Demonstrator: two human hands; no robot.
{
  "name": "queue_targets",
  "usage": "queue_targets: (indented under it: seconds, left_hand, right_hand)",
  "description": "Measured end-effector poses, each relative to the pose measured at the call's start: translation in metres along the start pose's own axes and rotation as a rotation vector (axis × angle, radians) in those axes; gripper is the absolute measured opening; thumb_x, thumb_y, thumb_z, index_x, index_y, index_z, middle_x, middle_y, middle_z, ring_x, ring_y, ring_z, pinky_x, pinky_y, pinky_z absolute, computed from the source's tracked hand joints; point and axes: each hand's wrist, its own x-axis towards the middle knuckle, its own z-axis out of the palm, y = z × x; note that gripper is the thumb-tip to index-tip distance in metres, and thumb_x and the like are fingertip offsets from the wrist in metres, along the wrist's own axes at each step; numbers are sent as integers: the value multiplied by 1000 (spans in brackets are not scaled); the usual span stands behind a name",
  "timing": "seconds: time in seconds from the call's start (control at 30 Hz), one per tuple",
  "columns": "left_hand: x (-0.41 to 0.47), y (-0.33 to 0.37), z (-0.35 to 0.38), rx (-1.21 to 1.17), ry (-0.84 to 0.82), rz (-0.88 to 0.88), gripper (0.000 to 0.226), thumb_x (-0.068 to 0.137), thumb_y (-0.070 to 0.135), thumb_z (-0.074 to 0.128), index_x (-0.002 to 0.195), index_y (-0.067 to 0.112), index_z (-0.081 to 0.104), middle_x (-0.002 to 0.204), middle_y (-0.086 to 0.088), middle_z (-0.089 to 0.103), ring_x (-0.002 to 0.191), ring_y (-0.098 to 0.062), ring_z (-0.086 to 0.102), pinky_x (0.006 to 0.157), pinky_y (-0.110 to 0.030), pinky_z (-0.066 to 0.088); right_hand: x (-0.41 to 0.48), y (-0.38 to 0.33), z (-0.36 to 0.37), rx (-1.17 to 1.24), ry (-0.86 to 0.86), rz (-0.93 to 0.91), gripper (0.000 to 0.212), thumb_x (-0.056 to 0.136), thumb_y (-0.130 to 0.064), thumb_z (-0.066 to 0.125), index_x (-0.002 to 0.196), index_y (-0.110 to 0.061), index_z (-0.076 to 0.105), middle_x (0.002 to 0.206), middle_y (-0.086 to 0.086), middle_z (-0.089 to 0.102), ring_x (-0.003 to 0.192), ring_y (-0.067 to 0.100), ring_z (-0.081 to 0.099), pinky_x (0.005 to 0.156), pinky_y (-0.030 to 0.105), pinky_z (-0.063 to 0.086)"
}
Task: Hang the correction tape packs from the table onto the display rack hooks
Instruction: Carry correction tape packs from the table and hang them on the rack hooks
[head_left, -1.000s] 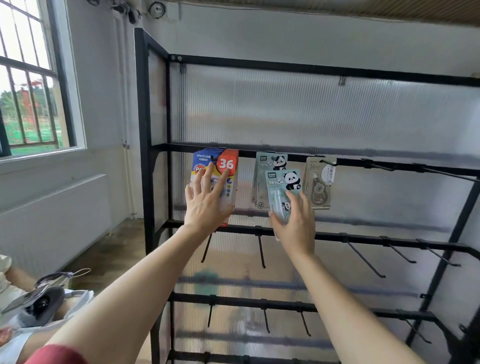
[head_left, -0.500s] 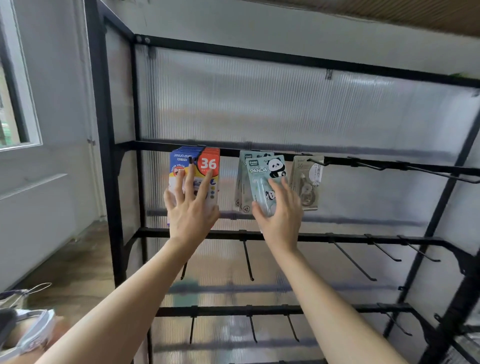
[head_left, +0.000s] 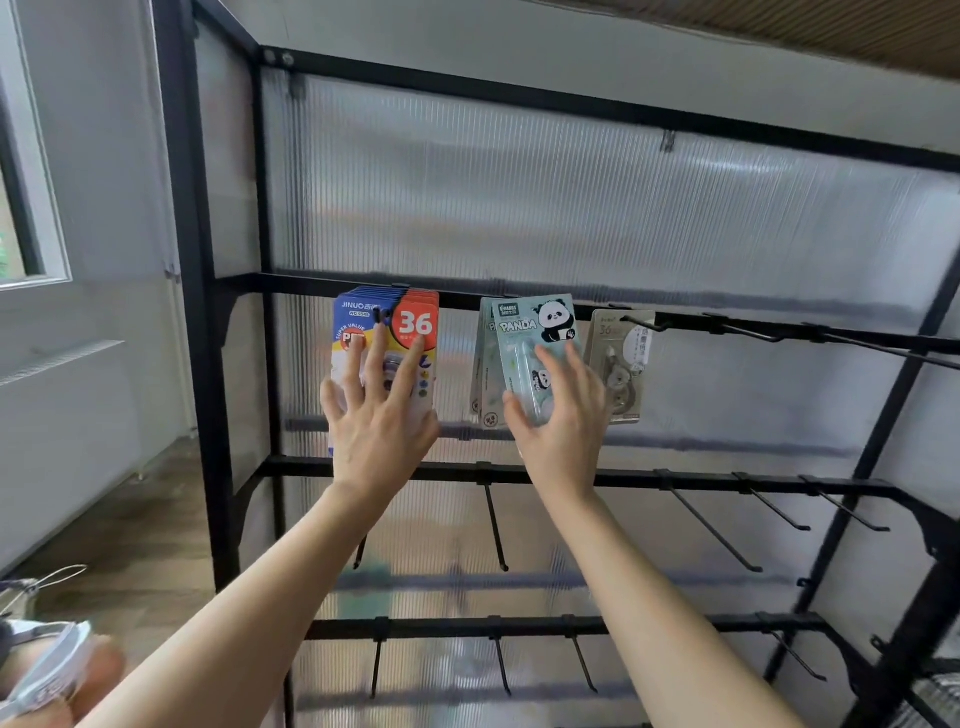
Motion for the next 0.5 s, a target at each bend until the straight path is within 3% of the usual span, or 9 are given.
queue_targets:
  seconds: [0.3, 0.5]
  left_hand:
    - [0, -5, 0, 42, 16, 36, 73, 76, 45, 49, 143, 21, 32, 151, -12, 20, 138, -34, 18, 97, -67, 33]
    - [0, -2, 2, 48, 25, 20, 72, 77, 47, 45, 143, 20, 32, 150, -12, 21, 137, -36, 19, 96, -67, 34]
  right_hand:
    - [-6, 6, 14, 2, -19, 66, 59, 80, -51, 52, 128, -18, 59, 141, 14, 49, 128, 35, 46, 97, 49, 36]
    - [8, 25, 40, -8, -179, 92, 60, 84, -33, 73, 137, -15, 51, 150, 15, 34, 136, 36, 33, 103, 51, 36]
